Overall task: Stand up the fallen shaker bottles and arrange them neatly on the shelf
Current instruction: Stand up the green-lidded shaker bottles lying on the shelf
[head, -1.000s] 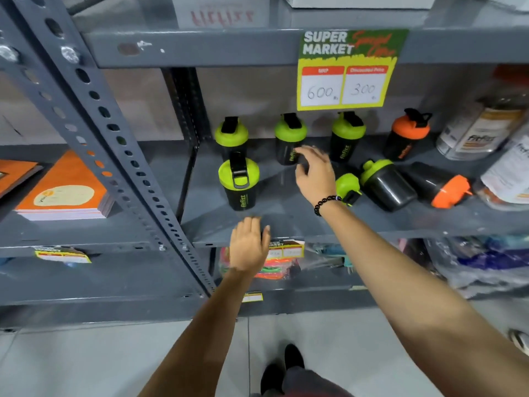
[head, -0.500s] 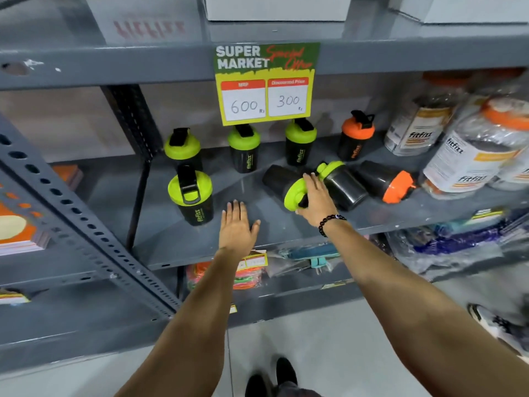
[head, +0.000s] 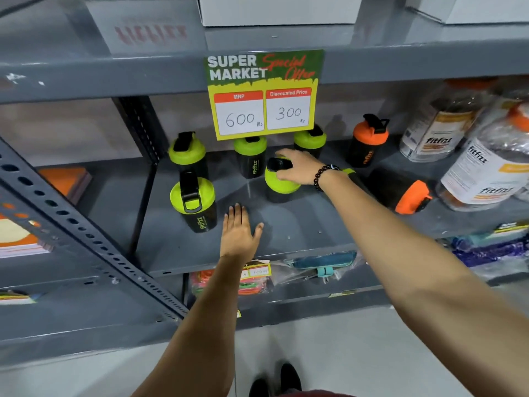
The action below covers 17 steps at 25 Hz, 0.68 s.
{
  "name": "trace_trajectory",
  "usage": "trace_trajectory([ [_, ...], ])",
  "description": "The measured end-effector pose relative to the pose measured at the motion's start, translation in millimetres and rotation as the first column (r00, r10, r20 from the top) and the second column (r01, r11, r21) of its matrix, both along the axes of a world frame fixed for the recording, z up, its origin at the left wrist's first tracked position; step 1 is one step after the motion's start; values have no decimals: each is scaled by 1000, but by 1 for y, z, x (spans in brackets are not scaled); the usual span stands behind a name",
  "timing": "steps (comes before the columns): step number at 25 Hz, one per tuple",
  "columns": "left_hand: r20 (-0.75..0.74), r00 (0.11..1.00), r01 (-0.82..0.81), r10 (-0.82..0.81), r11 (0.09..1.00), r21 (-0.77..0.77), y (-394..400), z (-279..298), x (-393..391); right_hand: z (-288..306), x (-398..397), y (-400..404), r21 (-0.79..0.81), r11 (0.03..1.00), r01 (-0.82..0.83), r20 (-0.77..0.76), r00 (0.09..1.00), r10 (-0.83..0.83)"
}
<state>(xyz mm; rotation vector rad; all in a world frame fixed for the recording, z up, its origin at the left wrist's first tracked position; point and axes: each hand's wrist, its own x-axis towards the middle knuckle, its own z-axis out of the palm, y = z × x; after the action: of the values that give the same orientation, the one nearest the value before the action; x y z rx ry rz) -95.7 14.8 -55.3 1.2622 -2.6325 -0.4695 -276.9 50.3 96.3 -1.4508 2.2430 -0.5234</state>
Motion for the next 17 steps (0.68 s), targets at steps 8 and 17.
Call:
trace_trajectory([
  [8,-6,1000,-12,12,1000,-21,1,-2,-1,7,7,-21,54,998,-31,-124,992,38],
  [17,51,999,7,-7,1000,6,0,2,-2,6,21,-15,102,989,107,-192,978,-86],
])
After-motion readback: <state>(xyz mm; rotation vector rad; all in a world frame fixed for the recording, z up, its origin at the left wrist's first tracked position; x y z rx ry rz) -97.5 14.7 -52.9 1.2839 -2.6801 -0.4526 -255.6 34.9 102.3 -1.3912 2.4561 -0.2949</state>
